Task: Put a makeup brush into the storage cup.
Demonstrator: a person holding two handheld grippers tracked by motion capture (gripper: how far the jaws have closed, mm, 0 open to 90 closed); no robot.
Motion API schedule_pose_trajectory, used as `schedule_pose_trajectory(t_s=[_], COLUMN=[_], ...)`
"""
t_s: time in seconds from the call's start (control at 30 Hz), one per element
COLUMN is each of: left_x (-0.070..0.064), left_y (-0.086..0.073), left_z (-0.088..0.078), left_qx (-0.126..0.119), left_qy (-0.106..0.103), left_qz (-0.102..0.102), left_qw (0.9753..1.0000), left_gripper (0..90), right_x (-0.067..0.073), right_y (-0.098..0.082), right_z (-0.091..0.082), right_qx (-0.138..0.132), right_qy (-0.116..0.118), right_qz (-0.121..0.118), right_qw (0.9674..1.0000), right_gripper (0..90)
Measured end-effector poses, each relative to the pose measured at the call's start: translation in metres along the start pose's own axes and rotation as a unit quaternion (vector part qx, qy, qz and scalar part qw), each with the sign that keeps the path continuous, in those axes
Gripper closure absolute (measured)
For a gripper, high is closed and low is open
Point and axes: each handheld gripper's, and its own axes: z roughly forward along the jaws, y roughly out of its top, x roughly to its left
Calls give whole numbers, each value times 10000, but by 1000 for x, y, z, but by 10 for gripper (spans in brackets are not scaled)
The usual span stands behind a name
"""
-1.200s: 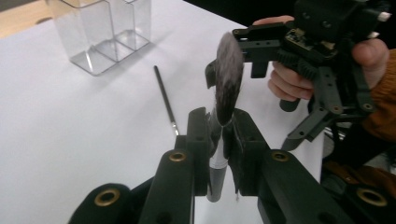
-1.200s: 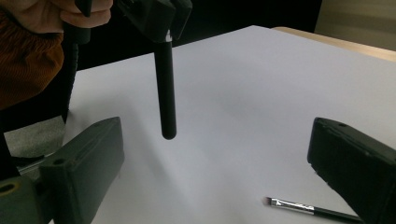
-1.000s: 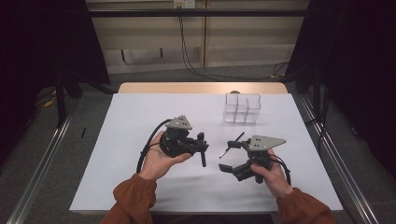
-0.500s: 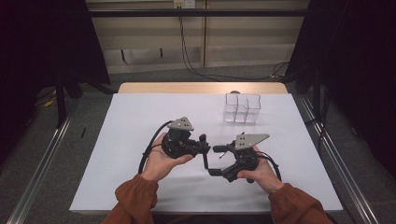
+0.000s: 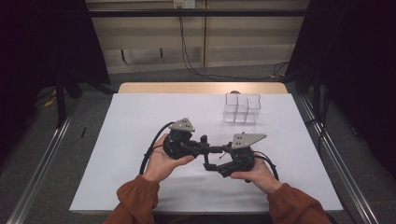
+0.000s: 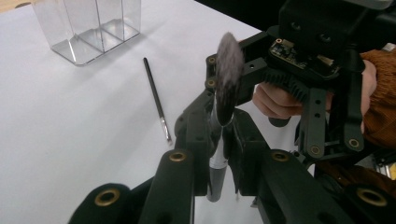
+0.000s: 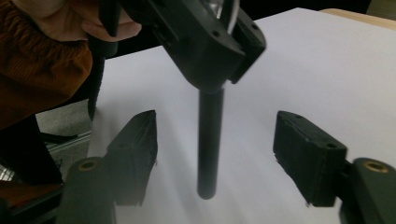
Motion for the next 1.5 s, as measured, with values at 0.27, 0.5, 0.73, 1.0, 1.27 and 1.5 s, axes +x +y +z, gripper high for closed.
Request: schedule_pose_trajectory(t_s=[0.27, 0.5, 0.73, 1.0, 1.27, 1.5], left_x=[-1, -2, -3, -1, 0, -1], left_y=[-1, -1, -2, -3, -4, -5], left_z=[3, 7, 8, 9, 10, 11], left_qx=[49, 60, 30, -75, -148, -219], left_qy=[-36, -82, -105, -122, -107, -115], left_qz=[22, 27, 76, -10, 59, 115], left_qw=[10000, 9999, 9999, 9999, 9998, 9996], left_gripper=[798, 797, 797, 795, 790, 744], right_x=[2, 0, -5, -5, -6, -7], right_y=[-1, -1, -3, -3, -2, -2], right_z=[1, 0, -2, -3, -3, -5], right_qx=[-14, -29, -73, -94, -95, -110], right_qy=[129, 159, 253, 214, 143, 83], right_qz=[-55, 0, 183, 165, 143, 144], right_qw=[9999, 9999, 9995, 9996, 9997, 9998], right_gripper=[573, 727, 796, 799, 800, 800])
